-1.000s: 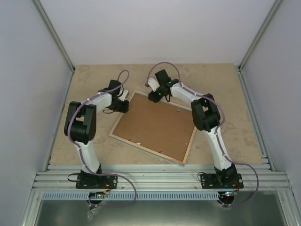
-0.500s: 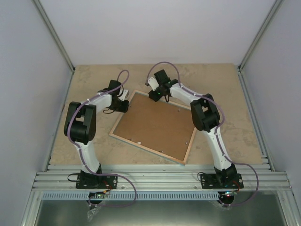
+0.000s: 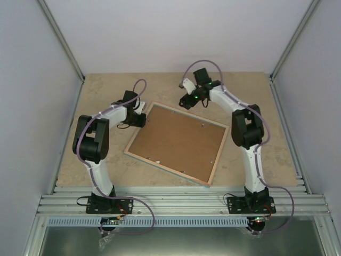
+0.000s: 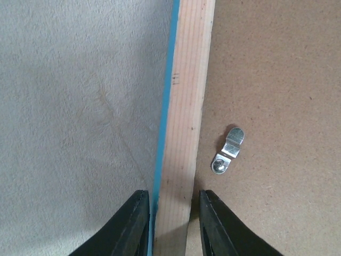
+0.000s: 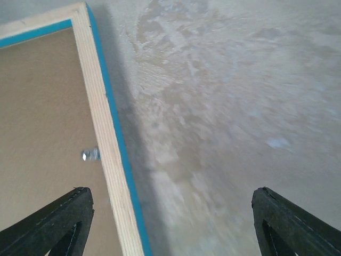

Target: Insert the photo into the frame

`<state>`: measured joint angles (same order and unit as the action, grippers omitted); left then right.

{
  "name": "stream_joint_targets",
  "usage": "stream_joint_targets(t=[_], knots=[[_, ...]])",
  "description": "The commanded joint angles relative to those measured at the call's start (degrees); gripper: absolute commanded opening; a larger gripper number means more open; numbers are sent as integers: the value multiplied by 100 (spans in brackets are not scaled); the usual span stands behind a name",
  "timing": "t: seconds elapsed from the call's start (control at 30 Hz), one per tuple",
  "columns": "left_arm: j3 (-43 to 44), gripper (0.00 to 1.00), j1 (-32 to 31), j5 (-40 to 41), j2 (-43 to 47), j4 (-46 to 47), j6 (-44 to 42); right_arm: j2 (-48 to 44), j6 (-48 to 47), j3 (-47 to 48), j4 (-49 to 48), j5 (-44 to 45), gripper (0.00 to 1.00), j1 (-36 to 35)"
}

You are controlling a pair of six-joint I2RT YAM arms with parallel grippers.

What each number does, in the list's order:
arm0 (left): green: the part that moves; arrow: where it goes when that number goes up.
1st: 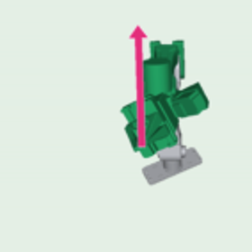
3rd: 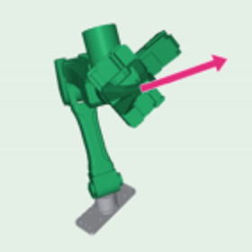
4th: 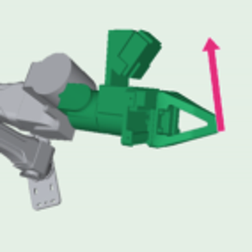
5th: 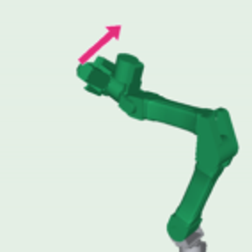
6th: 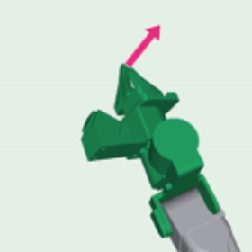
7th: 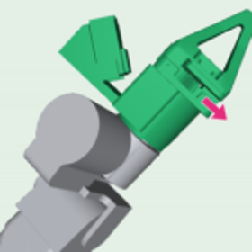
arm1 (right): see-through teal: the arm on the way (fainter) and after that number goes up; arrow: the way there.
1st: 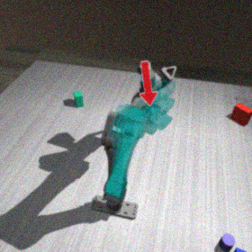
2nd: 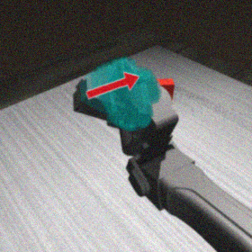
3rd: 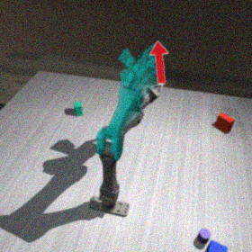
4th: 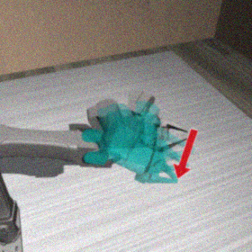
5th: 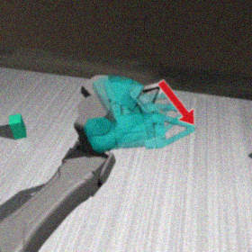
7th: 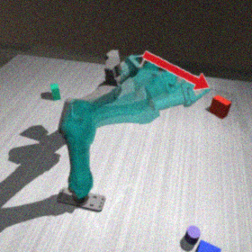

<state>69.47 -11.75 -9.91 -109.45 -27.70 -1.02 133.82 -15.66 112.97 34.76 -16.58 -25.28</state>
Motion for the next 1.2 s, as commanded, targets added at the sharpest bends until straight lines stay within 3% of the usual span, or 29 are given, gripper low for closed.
stream_joint_targets(t=[0.0, 0.3, 0.5, 0.87, 1.17], knots=[[-75, 29, -91, 60, -244, -259, 41, -973, -835, -649, 344, -713, 83, 361], [-57, 30, -91, -22, -265, -279, 42, -1955, -2821, -2375, 981, -1084, 83, 1005], [3, 30, -92, -50, -296, -306, 45, -1838, -3616, -2548, 1308, -707, 85, 1304], [-42, 31, -91, -69, -261, -281, 48, -1472, -3546, -2830, 700, -214, 78, 1142], [16, 30, -91, -73, -314, -306, 45, -1091, -2519, -2919, 99, 138, 59, 825]])
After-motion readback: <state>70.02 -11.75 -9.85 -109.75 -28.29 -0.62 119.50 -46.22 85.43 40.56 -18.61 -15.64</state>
